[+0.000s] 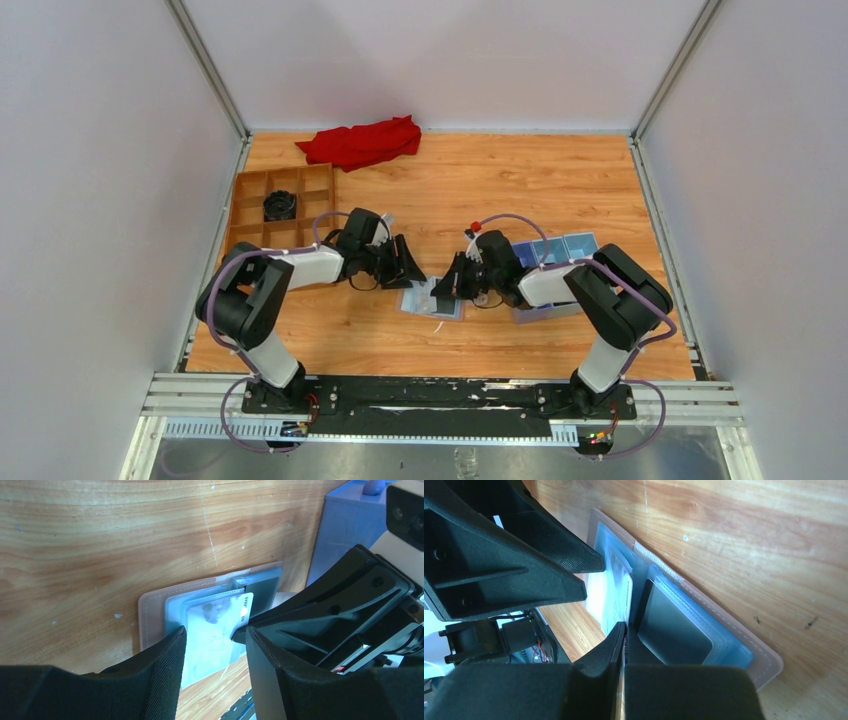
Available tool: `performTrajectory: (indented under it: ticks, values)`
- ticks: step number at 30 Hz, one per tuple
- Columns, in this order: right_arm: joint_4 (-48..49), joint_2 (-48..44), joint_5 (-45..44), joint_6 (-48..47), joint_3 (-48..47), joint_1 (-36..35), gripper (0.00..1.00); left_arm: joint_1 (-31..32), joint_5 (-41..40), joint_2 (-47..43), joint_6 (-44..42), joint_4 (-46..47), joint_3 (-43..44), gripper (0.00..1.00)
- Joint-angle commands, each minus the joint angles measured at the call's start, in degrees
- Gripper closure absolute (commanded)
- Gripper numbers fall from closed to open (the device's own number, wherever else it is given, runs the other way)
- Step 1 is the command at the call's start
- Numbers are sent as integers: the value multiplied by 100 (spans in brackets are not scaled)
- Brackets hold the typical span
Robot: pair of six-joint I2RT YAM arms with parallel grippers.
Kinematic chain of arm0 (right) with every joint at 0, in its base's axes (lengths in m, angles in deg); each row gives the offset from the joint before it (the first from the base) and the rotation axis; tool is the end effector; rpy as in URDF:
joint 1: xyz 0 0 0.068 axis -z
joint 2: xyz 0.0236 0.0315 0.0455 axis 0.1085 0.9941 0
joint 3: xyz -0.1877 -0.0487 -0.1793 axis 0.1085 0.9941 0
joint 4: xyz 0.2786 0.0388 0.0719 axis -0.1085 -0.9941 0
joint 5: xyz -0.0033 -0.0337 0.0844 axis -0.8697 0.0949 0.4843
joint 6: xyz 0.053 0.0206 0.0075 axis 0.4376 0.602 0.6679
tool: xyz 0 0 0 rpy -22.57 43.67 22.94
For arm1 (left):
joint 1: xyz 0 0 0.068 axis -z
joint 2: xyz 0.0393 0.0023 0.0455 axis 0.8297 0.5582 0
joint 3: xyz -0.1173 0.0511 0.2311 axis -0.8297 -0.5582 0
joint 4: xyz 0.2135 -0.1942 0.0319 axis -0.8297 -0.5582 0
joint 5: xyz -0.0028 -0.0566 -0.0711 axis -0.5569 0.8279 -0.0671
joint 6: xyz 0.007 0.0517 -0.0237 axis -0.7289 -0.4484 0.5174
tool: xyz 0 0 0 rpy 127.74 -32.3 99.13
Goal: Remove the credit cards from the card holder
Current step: Remove the credit card from the card holder.
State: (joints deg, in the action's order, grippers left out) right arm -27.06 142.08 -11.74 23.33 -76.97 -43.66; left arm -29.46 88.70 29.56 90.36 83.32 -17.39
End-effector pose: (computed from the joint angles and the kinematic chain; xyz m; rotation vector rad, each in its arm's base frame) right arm 0.2477 0.2141 0.0925 -0.0607 2.3925 1.3625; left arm 0.2818 -0.1639 0.1014 -0.2190 2.6548 -1.1496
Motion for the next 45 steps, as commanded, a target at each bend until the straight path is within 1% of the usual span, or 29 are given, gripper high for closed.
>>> performTrajectory:
  ticks: [1,6,14,19,27,30,35,38,40,42,45]
  values:
    - [-52,20,-93,261,393,57,100,20,-195,175,147,91,-30,48]
    - [243,17,-24,477,649,55,100,20,-324,238,216,90,-116,48]
    - [288,-185,-45,505,822,67,100,20,-330,214,243,84,-126,49]
    - [252,-198,90,419,845,69,100,20,-324,269,235,86,-122,49]
    - [554,-199,29,517,1130,80,100,20,-234,232,276,90,-108,50]
    - [974,-160,146,639,1204,132,100,20,-67,73,310,83,-144,50]
    - [1806,76,622,859,1229,212,100,20,295,-420,324,82,-300,48]
    - [2558,208,808,1079,1354,217,100,45,600,-633,145,82,-354,48]
    - [3075,281,887,1224,1437,222,100,46,658,-818,106,88,-455,47]
    - [3529,330,920,1328,1480,220,100,46,707,-918,131,89,-537,47]
    - [3900,361,923,1447,1532,219,100,38,751,-858,156,82,-612,47]
